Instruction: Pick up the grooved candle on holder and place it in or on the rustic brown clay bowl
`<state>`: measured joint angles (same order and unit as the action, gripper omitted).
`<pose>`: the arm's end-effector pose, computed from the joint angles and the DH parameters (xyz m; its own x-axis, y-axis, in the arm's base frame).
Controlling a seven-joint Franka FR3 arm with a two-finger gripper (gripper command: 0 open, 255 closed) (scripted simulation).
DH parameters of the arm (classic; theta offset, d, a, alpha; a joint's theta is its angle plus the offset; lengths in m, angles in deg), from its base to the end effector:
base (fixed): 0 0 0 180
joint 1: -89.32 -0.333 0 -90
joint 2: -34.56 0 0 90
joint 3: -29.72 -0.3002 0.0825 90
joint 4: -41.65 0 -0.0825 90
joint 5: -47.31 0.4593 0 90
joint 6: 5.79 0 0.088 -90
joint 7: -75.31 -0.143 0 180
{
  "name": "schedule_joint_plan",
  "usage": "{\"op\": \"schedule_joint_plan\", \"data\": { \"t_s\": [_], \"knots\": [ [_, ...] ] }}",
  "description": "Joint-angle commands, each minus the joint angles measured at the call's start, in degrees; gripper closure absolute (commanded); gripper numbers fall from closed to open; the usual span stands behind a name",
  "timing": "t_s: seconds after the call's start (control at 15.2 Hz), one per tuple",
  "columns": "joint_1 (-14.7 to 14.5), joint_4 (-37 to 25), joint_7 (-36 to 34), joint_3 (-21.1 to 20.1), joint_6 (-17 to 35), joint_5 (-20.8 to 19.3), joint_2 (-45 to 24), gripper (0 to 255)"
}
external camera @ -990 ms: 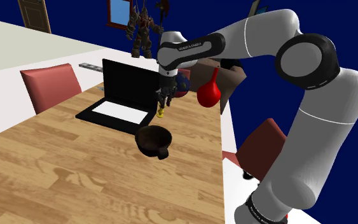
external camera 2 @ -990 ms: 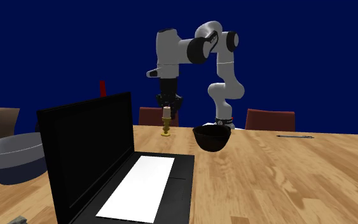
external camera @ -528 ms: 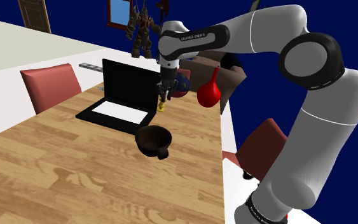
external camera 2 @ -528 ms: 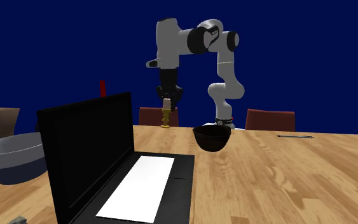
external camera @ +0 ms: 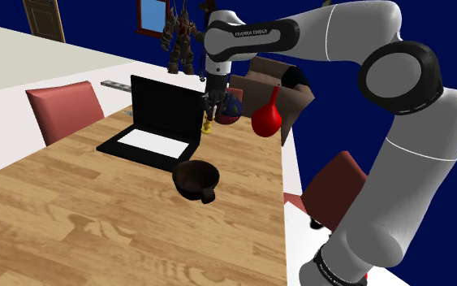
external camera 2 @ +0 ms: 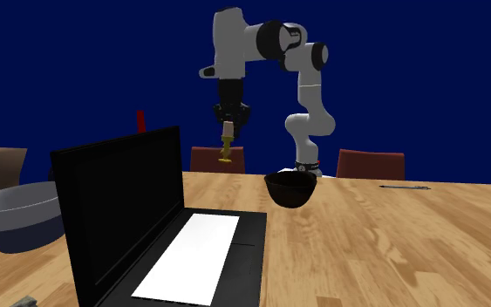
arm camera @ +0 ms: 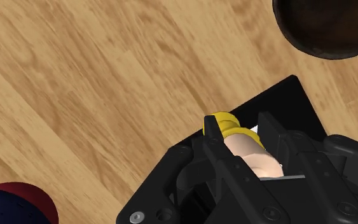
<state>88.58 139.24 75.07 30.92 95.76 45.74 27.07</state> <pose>0.6649 -0.0083 0.4320 0.9981 -0.0067 -0.0615 -0.0049 -0.9996 0.0294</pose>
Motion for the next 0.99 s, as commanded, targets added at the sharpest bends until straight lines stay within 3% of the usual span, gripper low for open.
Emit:
{"op": "schedule_joint_plan", "data": {
  "t_s": [0.0,0.13,0.92],
  "knots": [
    [0.0,-1.5,0.0,0.0,-1.7,0.0,0.2,255],
    [0.0,-2.8,0.0,0.0,-3.0,0.0,0.2,255],
    [-6.4,14.1,-12.4,-6.5,-3.0,1.6,16.9,255]
  ]
}}
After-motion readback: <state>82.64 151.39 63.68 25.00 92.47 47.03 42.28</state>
